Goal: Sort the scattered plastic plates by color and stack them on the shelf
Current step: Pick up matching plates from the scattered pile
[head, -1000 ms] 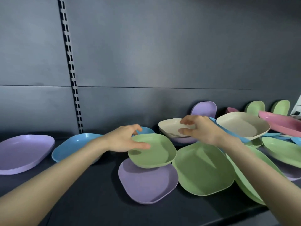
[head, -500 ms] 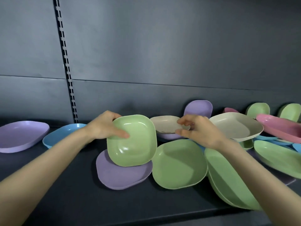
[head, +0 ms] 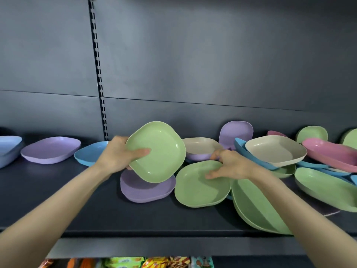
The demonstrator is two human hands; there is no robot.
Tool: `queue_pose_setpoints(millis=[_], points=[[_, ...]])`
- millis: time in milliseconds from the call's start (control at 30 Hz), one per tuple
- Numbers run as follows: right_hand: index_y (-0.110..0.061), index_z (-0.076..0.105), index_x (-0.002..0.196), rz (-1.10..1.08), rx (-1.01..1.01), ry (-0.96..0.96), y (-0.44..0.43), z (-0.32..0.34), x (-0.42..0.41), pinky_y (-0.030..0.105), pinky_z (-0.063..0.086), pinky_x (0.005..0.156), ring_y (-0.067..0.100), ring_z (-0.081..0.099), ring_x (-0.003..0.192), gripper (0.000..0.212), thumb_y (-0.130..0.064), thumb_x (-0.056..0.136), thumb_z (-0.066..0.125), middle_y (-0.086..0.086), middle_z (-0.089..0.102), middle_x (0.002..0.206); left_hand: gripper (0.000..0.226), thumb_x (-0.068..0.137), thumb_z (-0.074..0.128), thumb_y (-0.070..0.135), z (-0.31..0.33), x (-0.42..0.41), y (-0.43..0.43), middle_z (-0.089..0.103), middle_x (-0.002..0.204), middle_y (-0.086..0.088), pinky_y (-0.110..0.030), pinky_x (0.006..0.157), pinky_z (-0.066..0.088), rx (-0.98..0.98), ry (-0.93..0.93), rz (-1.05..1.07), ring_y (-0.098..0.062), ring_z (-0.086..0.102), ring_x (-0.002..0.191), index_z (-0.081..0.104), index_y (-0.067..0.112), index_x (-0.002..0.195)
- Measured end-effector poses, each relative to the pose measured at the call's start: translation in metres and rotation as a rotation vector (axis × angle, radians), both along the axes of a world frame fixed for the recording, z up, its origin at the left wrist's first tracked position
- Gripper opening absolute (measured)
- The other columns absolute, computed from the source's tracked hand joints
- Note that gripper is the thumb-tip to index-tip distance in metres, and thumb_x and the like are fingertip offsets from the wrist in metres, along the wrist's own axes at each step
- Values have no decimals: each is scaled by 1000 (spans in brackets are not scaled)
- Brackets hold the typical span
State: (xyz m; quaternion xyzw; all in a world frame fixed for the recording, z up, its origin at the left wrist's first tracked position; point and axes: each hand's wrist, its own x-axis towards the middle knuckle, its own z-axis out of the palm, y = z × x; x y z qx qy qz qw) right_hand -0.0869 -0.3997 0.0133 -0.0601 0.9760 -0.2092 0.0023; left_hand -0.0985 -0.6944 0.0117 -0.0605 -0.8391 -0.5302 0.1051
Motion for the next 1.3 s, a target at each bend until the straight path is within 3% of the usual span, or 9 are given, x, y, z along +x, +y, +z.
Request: queue_pose_setpoints(millis=[100, 233, 367, 500, 633, 733, 900, 1133, 1300], points=[[-18, 63, 99, 15, -49, 34, -4, 1, -1, 33, 53, 82, 17, 63, 90, 35, -24, 67, 78, 1, 66, 100, 15, 78, 76, 20, -2, 5, 0, 66, 65, -7, -25, 40, 48, 4, 20, 8, -17, 59, 48, 67, 7, 76], [-9, 67, 85, 10, -155, 74, -5, 12, 3, 31, 49, 68, 16, 58, 72, 19, -16, 70, 75, 5, 63, 77, 13, 79, 74, 19, -3, 9, -2, 64, 53, 2, -26, 39, 48, 57, 35, 31, -16, 58, 41, 65, 11, 75], [-4, 60, 70, -26, -268, 170, -6, 25, 12, 21, 39, 56, 14, 47, 61, 16, -14, 79, 69, 3, 53, 64, 8, 83, 70, 16, -5, 18, -1, 65, 66, -5, -25, 39, 48, 211, 77, 23, -15, 55, 40, 63, 13, 82], [-2, 65, 92, -61, -484, 285, -12, 28, 18, 28, 42, 65, 19, 54, 75, 14, -15, 88, 62, 8, 64, 83, 9, 86, 66, 18, -9, 27, -4, 64, 74, -8, -26, 39, 47, 301, 130, 64, -17, 54, 39, 61, 11, 89], [-7, 57, 105, -103, -578, 394, -33, 27, 16, 28, 48, 58, 26, 57, 90, 15, -17, 93, 53, 11, 62, 99, 14, 89, 62, 18, -11, 38, -17, 63, 80, -11, -24, 37, 47, 331, 195, 145, -13, 57, 41, 59, 6, 97], [-8, 56, 109, -111, -605, 462, -57, 29, 13, 42, 53, 73, 30, 56, 96, 20, -19, 94, 52, 10, 61, 99, 20, 92, 58, 19, -11, 46, -38, 64, 71, -15, -24, 37, 46, 302, 227, 177, -17, 57, 38, 57, -1, 98], [-2, 57, 105, -51, -561, 574, -117, 42, 11, 38, 41, 78, 32, 53, 91, 20, -18, 94, 53, 12, 63, 94, 18, 94, 54, 17, -5, 56, -93, 63, 60, -17, -28, 36, 46, 356, 298, 251, -29, 58, 42, 55, -1, 92], [-3, 56, 97, 46, -645, 536, -255, 36, 6, 32, 36, 67, 25, 49, 82, 14, -16, 95, 51, 6, 58, 86, 21, 95, 53, 20, -12, 80, -220, 59, 50, -12, -24, 34, 41, 304, 325, 377, -20, 51, 35, 55, -1, 92], [-3, 56, 103, 67, -686, 486, -372, 18, 8, 33, 38, 74, 25, 50, 87, 17, -16, 95, 49, 7, 59, 91, 21, 94, 54, 20, -12, 95, -332, 59, 45, -9, -23, 32, 40, 253, 350, 432, -19, 51, 33, 57, -1, 92]])
